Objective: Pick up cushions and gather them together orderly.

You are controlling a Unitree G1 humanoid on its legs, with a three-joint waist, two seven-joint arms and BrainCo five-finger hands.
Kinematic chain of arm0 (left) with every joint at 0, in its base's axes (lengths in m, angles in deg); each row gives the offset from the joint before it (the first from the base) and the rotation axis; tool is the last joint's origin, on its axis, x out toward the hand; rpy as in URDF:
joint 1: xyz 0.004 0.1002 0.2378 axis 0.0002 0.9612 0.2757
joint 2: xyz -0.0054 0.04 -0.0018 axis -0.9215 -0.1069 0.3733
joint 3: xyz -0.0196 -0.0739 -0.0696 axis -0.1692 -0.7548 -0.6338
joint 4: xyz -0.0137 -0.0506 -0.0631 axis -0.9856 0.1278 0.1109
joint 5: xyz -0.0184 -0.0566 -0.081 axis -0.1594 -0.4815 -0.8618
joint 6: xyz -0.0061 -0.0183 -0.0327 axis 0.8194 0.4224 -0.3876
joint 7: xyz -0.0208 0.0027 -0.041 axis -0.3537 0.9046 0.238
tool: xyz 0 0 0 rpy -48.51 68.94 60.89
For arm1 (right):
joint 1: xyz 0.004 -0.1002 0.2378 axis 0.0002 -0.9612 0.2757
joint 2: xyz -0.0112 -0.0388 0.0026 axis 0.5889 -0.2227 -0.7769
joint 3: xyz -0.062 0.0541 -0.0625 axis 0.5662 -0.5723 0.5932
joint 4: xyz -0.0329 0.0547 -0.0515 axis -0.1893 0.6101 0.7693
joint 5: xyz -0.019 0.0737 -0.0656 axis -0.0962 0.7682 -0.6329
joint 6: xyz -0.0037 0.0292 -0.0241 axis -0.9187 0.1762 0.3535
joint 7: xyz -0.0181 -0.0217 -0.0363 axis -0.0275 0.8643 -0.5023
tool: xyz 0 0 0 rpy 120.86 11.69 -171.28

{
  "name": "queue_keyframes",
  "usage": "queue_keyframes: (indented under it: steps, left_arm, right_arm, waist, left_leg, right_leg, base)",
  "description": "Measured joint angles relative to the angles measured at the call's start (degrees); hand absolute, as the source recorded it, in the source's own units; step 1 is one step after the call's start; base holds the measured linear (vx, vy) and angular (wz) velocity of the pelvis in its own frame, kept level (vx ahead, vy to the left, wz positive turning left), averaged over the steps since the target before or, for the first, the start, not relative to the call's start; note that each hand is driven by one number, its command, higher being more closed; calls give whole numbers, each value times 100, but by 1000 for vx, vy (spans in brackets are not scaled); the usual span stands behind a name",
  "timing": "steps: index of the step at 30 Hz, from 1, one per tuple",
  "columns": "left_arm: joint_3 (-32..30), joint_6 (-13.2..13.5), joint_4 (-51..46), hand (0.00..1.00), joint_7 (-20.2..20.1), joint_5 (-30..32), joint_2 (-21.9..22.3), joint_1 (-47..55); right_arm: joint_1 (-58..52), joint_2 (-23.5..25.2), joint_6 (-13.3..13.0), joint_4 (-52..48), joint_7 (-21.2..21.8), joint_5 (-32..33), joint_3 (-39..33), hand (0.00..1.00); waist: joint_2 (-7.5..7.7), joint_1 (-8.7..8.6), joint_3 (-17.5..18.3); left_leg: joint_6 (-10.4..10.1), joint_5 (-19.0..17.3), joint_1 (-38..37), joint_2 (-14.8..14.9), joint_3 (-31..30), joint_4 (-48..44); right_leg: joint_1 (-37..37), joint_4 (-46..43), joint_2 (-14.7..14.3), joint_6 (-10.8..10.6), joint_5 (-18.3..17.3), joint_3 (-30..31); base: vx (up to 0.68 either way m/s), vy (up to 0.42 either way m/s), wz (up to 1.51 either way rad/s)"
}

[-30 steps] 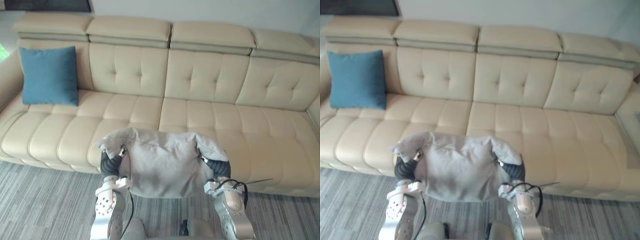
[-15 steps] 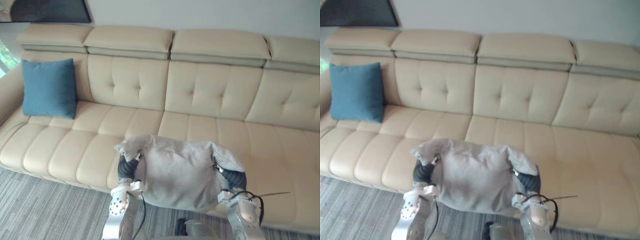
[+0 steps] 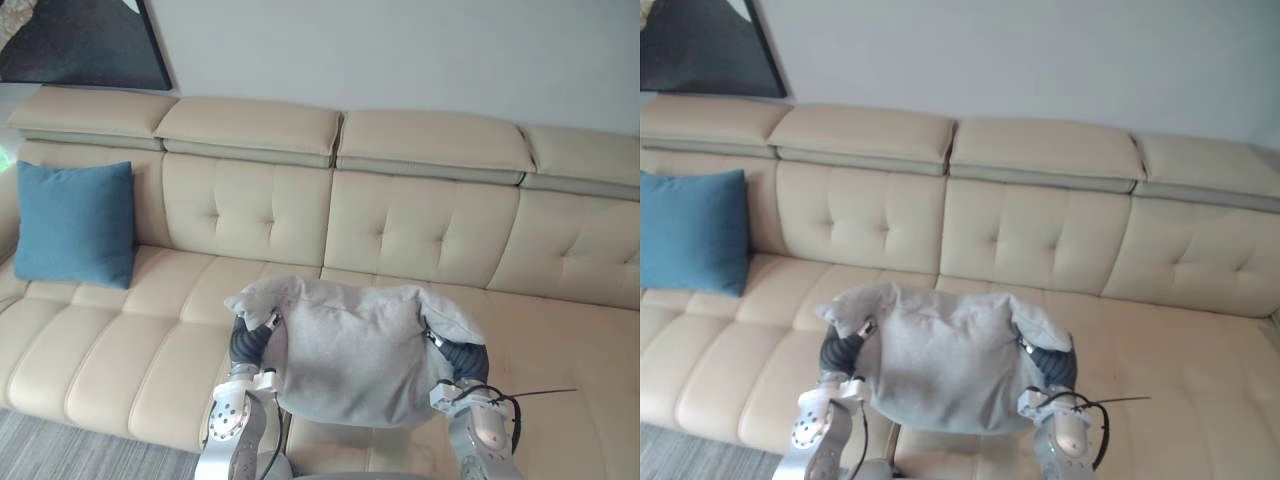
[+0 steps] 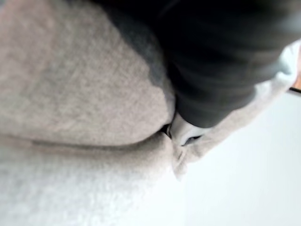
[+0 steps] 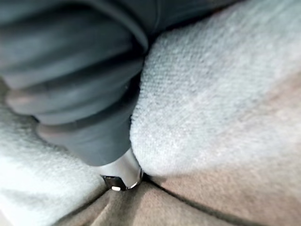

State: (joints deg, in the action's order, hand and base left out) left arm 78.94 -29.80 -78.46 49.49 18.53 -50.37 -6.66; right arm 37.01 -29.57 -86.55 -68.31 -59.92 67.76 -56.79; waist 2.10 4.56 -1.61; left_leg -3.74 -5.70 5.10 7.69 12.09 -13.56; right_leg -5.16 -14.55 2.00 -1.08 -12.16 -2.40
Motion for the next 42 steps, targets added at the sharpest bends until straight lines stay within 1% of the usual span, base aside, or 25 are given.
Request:
queue_keyframes:
  steps: [2,3,6,8,11,13,14,15,16,17,18,19,20,21,23,25,26,27,31,34,37,38,39,40,42]
  left_arm:
    - [-81,2,-81,100,64,127,-78,-278]
    - [-107,1,-81,100,127,160,-119,-388]
    - [-312,0,-67,100,408,266,-300,-1059]
    - [-438,32,43,100,700,283,-402,-1783]
    - [-620,123,311,100,989,263,-411,-2506]
    - [-655,229,612,100,1234,49,-599,-3216]
    - [-661,254,700,100,1288,29,-659,-3428]
    - [-627,329,1034,100,1402,-83,-802,-4021]
    - [-630,333,1137,100,1442,-116,-840,-4206]
    - [-623,339,1447,100,1540,-180,-953,-4761]
    - [-616,341,1559,100,1573,-185,-988,-4930]
    - [-588,344,1936,100,1630,-194,-1095,-5461]
    - [-563,344,2271,100,1649,-299,-1174,-5924]
    - [-547,344,2376,100,1654,-337,-1193,-6078]
    - [-466,341,2889,100,1690,-406,-1266,-6648]
    - [-440,331,3237,100,1688,-410,-1268,-6943]
    - [-410,329,3429,100,1680,-424,-1281,-7092]
    - [-411,328,3512,100,1676,-447,-1280,-7160]
    - [-440,308,4159,100,1554,-629,-1281,-7599]
    - [-559,285,4387,100,1453,-799,-1274,-7642]
    - [-678,255,4483,100,1381,-851,-1270,-7782]
    - [-758,257,4517,0,1350,-850,-1271,-7928]
    - [-787,261,4561,0,1348,-849,-1273,-8011]
    - [-866,266,4662,0,1352,-850,-1277,-8213]
    - [-922,284,4736,0,1354,-848,-1285,-8356]
  right_arm:
    - [339,-33,0,32,-32,-23,-5,100]
    - [479,-35,0,69,-46,-24,-5,100]
    - [1419,-32,-3,524,-247,-148,-2,100]
    - [2157,-44,-5,741,-483,-234,-2,100]
    - [2905,-44,-14,979,-710,-231,17,100]
    - [3560,-127,-50,1222,-938,-216,1,100]
    - [3757,-156,-71,1296,-993,-214,-14,100]
    - [4195,-326,-77,1428,-1135,-200,-42,100]
    - [4332,-380,-77,1465,-1165,-180,-61,100]
    - [4780,-500,-86,1650,-1267,-121,-102,100]
    - [4914,-527,-88,1720,-1306,-112,-131,100]
    - [5344,-629,-95,1951,-1399,5,-246,100]
    - [5647,-681,-97,2081,-1503,73,-359,100]
    - [5733,-692,-100,2106,-1540,121,-410,100]
    - [6090,-711,-156,2339,-1656,466,-635,100]
    - [6300,-736,-163,2566,-1712,667,-732,100]
    - [6414,-735,-173,2710,-1731,738,-769,100]
    - [6460,-737,-173,2759,-1734,756,-788,100]
    - [6857,-743,-160,3257,-1711,1028,-927,100]
    - [7005,-744,-144,3442,-1626,1178,-976,100]
    - [7237,-754,-134,3586,-1550,1363,-1048,100]
    - [7390,-786,-135,3595,-1545,1363,-1098,100]
    - [7454,-817,-135,3604,-1545,1363,-1101,100]
    - [7602,-916,-135,3637,-1541,1363,-1101,0]
    - [7702,-965,-146,3638,-1543,1364,-1165,0]
  waist:
    - [42,3,60]
    - [40,3,59]
    - [22,-1,44]
    - [16,7,20]
    - [-21,56,-19]
    - [-31,112,-84]
    - [-38,139,-130]
    - [-61,183,-286]
    - [-73,186,-309]
    - [-113,194,-439]
    - [-129,194,-489]
    - [-156,194,-649]
    - [-167,193,-782]
    - [-169,193,-822]
    - [-189,182,-947]
    - [-199,180,-1119]
    - [-213,181,-1146]
    - [-214,184,-1155]
    - [-263,184,-1480]
    - [-279,168,-1572]
    - [-301,156,-1799]
    - [-305,157,-1813]
    - [-307,157,-1813]
    - [-311,161,-1817]
    - [-318,156,-1826]
  left_leg:
    - [-2,113,-28,-45,76,259]
    - [-1,161,-22,-45,90,332]
    - [-6,454,59,-29,201,764]
    - [16,670,321,-14,195,939]
    - [22,786,650,57,201,939]
    - [22,907,952,108,158,933]
    - [9,934,1035,130,152,928]
    - [33,1037,1216,156,125,920]
    - [35,1073,1300,157,106,917]
    - [46,1170,1517,159,60,918]
    - [68,1204,1572,156,51,921]
    - [67,1290,1731,145,5,925]
    - [86,1373,1901,116,-35,928]
    - [89,1399,1962,104,-43,933]
    - [120,1549,2292,62,-107,946]
    - [131,1637,2358,53,-166,977]
    - [119,1749,2462,33,-195,1084]
    - [120,1797,2517,19,-208,1124]
    - [58,2045,2679,4,-337,1363]
    - [65,2133,2843,-15,-333,1416]
    - [26,2204,2954,-19,-344,1463]
    - [16,2223,3050,-19,-346,1464]
    - [14,2233,3088,-20,-347,1465]
    - [-15,2268,3185,-19,-345,1499]
    - [-18,2315,3239,-23,-344,1577]
  right_leg:
    - [45,186,10,-35,67,107]
    - [77,232,-3,-36,106,134]
    - [322,383,-103,1,289,297]
    - [662,382,-148,3,321,315]
    - [1055,245,-211,9,325,324]
    - [1411,118,-275,10,325,316]
    - [1514,64,-289,10,325,314]
    - [1728,-41,-302,10,324,304]
    - [1811,-66,-306,11,323,290]
    - [2061,-166,-314,12,319,258]
    - [2128,-201,-314,12,318,255]
    - [2336,-315,-310,13,309,246]
    - [2534,-429,-293,38,272,235]
    - [2612,-463,-285,42,252,232]
    - [2975,-603,-241,45,197,161]
    - [3084,-713,-209,85,137,107]
    - [3255,-797,-206,89,126,65]
    - [3338,-829,-206,94,124,45]
    - [3671,-1038,-204,129,96,-64]
    - [3924,-1174,-187,128,97,-55]
    - [4088,-1253,-181,129,97,-57]
    - [4215,-1307,-180,129,97,-56]
    - [4261,-1324,-178,129,97,-55]
    - [4393,-1342,-179,129,97,-49]
    - [4500,-1366,-177,129,98,-42]
  base:
    - [62,2,-16]
    - [28,-19,-23]
    - [-26,-12,-25]
    - [-61,-34,-1]
    - [-85,-33,-4]
    - [-120,-33,0]
    - [-155,-45,-1]
    - [-143,-36,2]
    - [-199,-38,7]
    - [-151,-22,7]
    - [-191,-16,6]
    - [-190,-6,6]
    - [-186,-2,6]
    - [-202,2,11]
    - [-146,4,11]
    - [-117,-11,14]
    - [-127,-22,14]
    - [-111,-33,12]
    - [-88,-38,7]
    - [-33,-22,1]
    - [-14,-24,0]
    - [-19,-37,0]
    - [-19,-37,-3]
    - [-17,-38,-4]
    - [-5,-37,-4]
